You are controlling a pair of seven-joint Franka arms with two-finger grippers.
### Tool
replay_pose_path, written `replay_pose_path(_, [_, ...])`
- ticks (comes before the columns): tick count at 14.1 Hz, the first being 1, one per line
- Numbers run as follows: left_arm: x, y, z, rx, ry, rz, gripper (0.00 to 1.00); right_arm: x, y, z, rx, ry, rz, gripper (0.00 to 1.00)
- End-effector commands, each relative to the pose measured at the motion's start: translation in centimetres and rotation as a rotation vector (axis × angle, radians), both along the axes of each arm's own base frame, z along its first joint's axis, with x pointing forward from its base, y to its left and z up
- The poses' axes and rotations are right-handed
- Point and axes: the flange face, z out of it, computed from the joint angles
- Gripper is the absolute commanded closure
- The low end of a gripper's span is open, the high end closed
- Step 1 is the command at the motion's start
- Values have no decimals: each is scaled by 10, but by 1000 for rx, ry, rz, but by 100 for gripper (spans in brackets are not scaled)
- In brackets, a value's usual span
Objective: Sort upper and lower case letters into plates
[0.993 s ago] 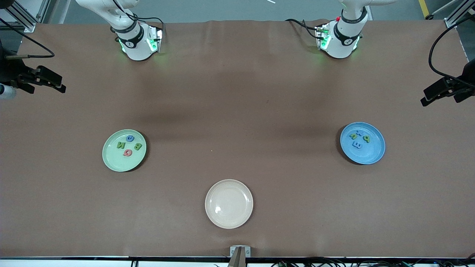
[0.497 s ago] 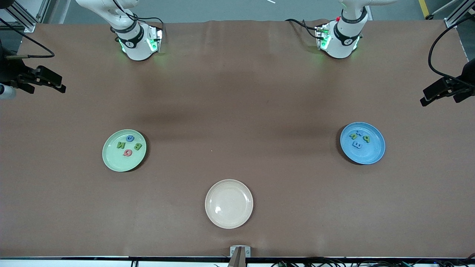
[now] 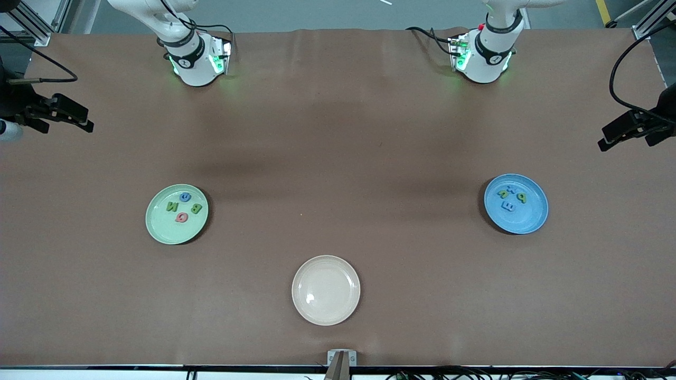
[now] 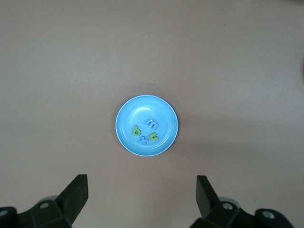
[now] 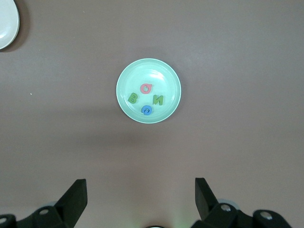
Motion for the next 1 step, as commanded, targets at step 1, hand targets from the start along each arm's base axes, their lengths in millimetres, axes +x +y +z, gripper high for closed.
replay_pose_path(1, [0, -2, 4, -18, -10, 9, 0, -3, 0, 3, 12, -10, -2, 0])
